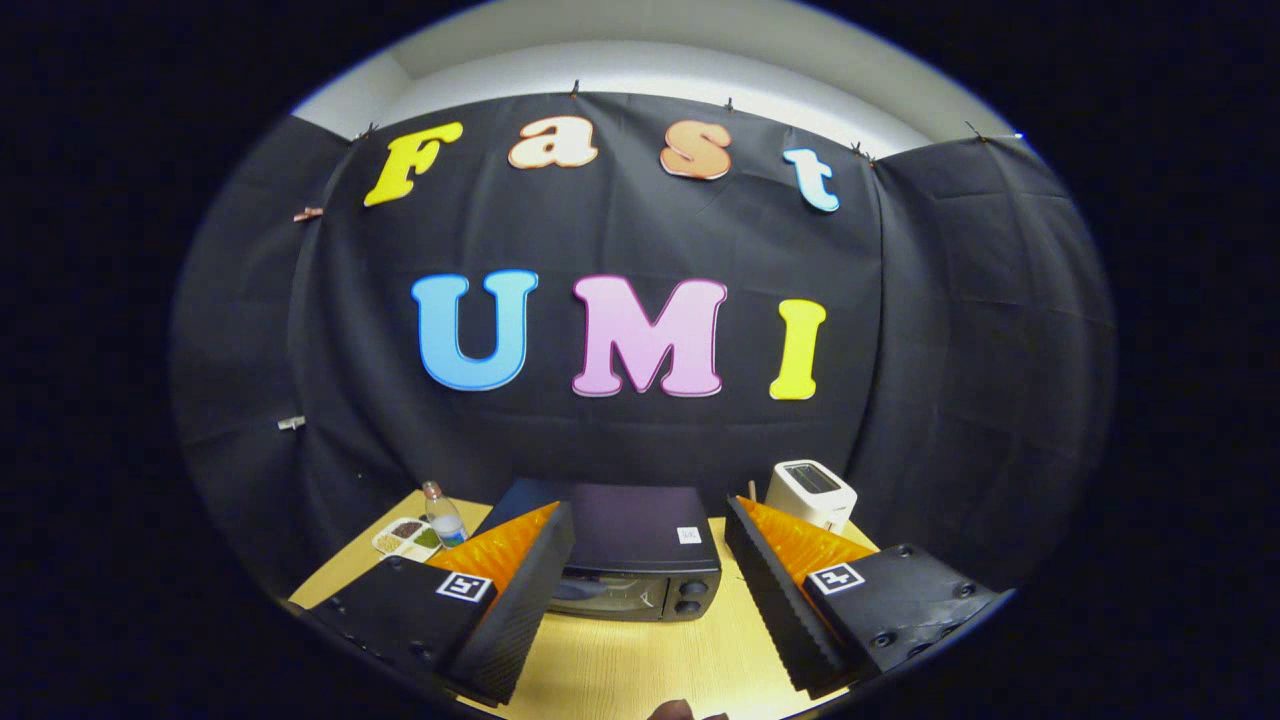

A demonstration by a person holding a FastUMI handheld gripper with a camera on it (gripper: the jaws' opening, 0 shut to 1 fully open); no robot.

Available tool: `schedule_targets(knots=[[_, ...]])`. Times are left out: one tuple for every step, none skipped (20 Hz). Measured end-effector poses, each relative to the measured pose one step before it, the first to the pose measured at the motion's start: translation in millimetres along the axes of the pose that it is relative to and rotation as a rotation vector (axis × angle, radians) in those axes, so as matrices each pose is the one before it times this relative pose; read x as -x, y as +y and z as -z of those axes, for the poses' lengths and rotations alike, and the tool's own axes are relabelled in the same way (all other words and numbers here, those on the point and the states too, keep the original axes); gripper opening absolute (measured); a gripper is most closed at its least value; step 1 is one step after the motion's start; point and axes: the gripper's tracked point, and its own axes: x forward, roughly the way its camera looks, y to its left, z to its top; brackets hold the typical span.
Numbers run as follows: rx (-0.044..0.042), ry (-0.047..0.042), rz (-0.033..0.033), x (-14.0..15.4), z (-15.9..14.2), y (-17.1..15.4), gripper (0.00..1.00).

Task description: Open the toaster oven, put the food inside, and close the toaster oven door.

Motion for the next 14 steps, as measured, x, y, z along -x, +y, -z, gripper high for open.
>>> schedule_targets(knots=[[-0.00012,-0.02553,0.00886,8.23,-13.87,-7.92,0.98],[-0.00191,-0.02495,0.00605,9.13,-10.35,-5.22,0.98],[-0.00488,-0.02071,0.00285,8.00,-9.54,-4.94,0.98],[-0.00346,-0.01293,-0.00155,6.75,-8.32,-3.54,0.98],[-0.00079,-0.00683,-0.00426,7.06,-5.69,-3.51,0.98],[-0.00026,-0.00117,-0.00730,8.39,-4.82,-2.82,0.98],[-0.00255,0.00227,-0.00630,7.13,-2.60,-1.94,0.98],[-0.00327,-0.00330,-0.00885,5.37,-2.49,0.04,0.98],[0.00076,0.00328,-0.00425,5.49,-1.44,-0.25,0.98],[0.00155,0.00257,-0.00230,6.23,0.95,-2.01,0.98],[0.00044,0.00269,-0.00214,6.02,0.48,-0.19,0.98],[0.00099,0.00388,0.00380,3.20,1.85,-1.83,0.98],[-0.00189,-0.00434,0.00333,5.81,0.13,-2.22,0.98],[-0.00562,-0.00006,0.00382,4.99,0.95,-0.88,0.98]])
